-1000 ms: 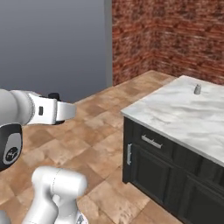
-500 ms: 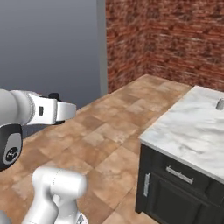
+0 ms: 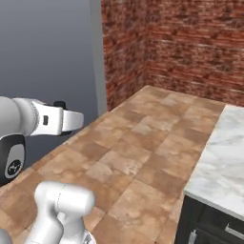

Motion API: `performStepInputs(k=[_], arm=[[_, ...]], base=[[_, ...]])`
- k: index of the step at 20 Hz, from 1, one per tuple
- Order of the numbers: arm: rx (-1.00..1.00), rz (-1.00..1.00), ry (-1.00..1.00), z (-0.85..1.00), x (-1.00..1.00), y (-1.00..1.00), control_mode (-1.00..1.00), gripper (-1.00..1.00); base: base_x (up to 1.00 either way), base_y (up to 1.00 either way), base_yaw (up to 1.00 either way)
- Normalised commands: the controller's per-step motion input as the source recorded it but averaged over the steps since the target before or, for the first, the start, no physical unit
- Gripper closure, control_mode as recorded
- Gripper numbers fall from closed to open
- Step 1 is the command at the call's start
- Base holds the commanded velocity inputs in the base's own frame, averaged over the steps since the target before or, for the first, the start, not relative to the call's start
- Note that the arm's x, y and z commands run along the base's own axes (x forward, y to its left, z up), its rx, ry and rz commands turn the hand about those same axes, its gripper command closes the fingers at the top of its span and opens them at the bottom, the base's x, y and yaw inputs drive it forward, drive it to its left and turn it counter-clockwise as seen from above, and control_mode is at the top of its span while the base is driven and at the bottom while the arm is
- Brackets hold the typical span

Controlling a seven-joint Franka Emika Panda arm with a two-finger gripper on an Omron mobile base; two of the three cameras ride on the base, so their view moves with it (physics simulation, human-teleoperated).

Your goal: The dining table condiment station is running low on shaker. Refill the condiment station by opening the cabinet and taking the shaker from the cabinet and placing it on the dining table.

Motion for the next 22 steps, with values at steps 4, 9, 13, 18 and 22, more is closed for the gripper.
performStepInputs(k=[4, 9, 13, 18, 22], arm=[[0.00, 0.00, 0.00, 0.00, 0.00, 0.00, 1.00, 1.00], [0.00, 0.00, 0.00, 0.00, 0.00, 0.00, 1.00, 1.00], [0.00, 0.00, 0.00, 0.00, 0.00, 0.00, 1.00, 1.00], [0.00, 0.00, 0.00, 0.00, 0.00, 0.00, 1.00, 1.00], [0.00, 0.00, 0.00, 0.00, 0.00, 0.00, 1.00, 1.00]], base=[[0.99, 0.77, -0.35], [1.00, 0.74, -0.35], [1.00, 0.71, -0.35], [1.00, 0.64, -0.36], [1.00, 0.51, -0.38]])
